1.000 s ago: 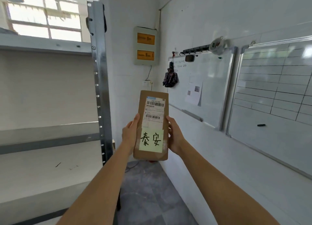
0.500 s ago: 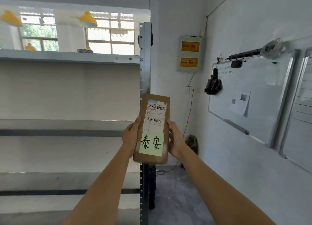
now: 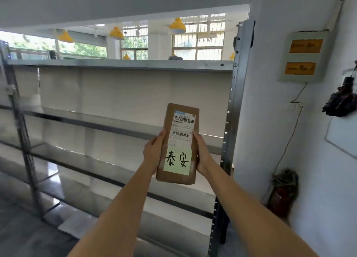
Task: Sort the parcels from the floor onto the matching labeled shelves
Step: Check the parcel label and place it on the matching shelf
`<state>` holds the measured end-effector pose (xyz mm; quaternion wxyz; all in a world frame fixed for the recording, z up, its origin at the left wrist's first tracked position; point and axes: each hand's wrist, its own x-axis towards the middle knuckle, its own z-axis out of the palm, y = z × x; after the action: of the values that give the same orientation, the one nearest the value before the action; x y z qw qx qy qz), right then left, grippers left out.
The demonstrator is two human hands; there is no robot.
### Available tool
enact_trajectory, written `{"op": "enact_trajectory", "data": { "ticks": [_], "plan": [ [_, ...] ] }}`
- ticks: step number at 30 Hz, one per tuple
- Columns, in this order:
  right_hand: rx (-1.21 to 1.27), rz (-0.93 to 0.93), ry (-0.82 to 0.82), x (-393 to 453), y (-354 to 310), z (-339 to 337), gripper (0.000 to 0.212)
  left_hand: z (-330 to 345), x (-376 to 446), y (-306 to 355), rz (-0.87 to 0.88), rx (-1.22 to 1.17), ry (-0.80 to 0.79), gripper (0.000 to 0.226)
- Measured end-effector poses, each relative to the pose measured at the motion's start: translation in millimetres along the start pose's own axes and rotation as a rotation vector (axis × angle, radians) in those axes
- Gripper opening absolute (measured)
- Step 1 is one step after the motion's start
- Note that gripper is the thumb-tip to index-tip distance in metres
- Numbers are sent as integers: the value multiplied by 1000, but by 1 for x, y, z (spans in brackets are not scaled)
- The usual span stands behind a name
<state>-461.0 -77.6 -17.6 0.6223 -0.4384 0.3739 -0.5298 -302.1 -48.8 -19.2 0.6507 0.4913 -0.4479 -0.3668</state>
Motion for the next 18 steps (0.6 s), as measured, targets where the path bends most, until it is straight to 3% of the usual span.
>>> {"op": "enact_trajectory", "data": {
  "ticks": [7, 13, 18],
  "plan": [
    [-7, 29, -62, 38, 38, 84, 38, -86, 40, -6, -6, 100, 132, 60],
    [6, 60, -101, 74, 55, 124, 56, -119, 71, -14, -4, 99, 176, 61],
    [17, 95, -140, 99, 62, 142, 49, -136, 90, -23, -24, 118, 236, 60]
  ]
}}
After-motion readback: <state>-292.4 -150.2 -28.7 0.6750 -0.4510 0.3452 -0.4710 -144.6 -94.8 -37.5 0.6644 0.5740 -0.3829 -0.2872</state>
